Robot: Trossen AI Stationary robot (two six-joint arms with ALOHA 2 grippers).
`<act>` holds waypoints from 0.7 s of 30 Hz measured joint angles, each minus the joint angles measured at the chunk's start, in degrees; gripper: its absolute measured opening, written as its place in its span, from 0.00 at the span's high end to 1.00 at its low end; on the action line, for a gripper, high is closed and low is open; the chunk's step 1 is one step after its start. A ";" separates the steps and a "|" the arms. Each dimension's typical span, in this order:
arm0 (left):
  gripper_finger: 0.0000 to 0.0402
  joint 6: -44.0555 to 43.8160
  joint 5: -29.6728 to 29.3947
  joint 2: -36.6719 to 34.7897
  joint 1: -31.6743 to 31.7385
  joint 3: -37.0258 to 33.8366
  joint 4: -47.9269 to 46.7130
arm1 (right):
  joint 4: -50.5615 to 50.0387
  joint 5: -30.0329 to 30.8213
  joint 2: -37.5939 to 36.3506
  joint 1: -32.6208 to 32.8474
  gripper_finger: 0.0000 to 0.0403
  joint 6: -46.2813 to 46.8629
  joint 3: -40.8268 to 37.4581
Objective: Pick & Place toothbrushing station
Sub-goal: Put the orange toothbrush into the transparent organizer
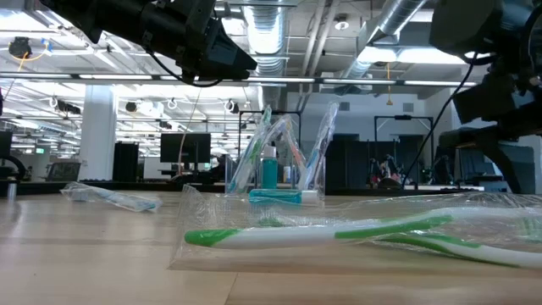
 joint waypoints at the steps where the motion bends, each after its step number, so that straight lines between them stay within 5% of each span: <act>1: 0.54 0.01 0.00 0.00 0.01 0.02 0.00 | 0.45 0.03 0.00 0.00 0.70 0.63 -0.01; 7: 0.54 0.02 -0.01 0.00 0.01 0.00 0.01 | 1.48 0.36 0.00 0.35 0.76 1.69 0.03; 13: 0.54 0.02 -0.02 0.00 0.01 0.00 0.02 | 1.57 0.37 0.00 0.37 0.97 1.80 0.03; 21: 0.54 0.02 0.00 0.00 0.01 0.00 0.02 | 2.78 1.27 0.00 -1.19 0.99 1.40 0.03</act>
